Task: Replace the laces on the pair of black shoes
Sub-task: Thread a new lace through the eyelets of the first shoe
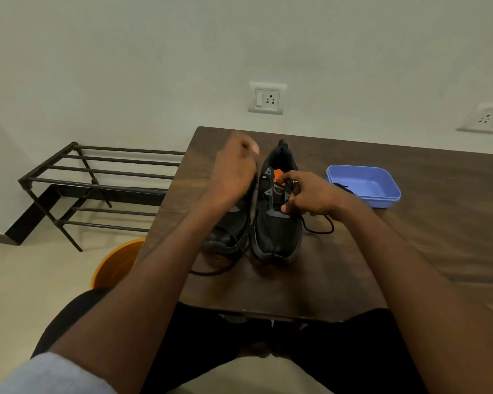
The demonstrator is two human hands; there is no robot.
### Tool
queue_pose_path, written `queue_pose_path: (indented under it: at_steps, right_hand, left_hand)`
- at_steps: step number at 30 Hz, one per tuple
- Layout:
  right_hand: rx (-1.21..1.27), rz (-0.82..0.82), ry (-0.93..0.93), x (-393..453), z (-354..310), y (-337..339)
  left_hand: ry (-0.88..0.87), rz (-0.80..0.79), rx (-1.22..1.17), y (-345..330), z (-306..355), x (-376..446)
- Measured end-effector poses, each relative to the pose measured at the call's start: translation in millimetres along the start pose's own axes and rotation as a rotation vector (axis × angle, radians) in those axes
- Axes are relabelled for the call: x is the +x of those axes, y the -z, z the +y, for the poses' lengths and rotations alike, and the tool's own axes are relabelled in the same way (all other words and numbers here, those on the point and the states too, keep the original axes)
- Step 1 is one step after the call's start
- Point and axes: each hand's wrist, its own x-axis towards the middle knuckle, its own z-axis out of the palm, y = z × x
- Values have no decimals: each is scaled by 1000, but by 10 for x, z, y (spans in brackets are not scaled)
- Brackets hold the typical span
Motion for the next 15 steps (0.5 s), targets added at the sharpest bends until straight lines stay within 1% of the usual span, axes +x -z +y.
queue_pose_path:
  at_steps: [1,2,3,4,6,7,8,9,11,12,13,14,15]
  right_hand:
    - [-32,-12,10,-10,1,21]
    - [-68,-15,21,-14,1,31]
    - [-97,-13,30,-18,-2,36]
    - [-116,-14,34,-30,-14,38]
    - [-123,-19,35,-54,-32,41]
    - [-120,-16,38,-64,-36,39]
    - [-115,-9,41,-76,-38,41]
    - [-109,-2,46,-80,-44,36]
    - [-113,11,50,-85,-33,33]
    - [-121,19,51,-84,-28,25]
    - [-125,29,54,-78,-28,18]
    - [-129,35,60,-73,-41,17]
    - [-134,39,73,-60,-67,4]
  left_hand:
    - [-56,-79,276,-21,-53,-22]
    - [-101,-171,480,-54,-122,-45]
    - [-122,-251,604,-87,-189,-75]
    - [-121,-299,660,-106,-239,-93]
    - [-145,-300,702,-110,-276,-100]
    - [-155,-283,670,-101,-270,-89]
    - [-139,-247,579,-98,-239,-70]
    - [-93,-174,414,-69,-187,-68]
    - [76,-14,-113,22,-15,-46]
    - [144,35,-333,66,44,-33]
    - [166,52,-429,101,82,-16]
    - [151,54,-354,119,101,0]
    - [108,28,-139,127,76,4]
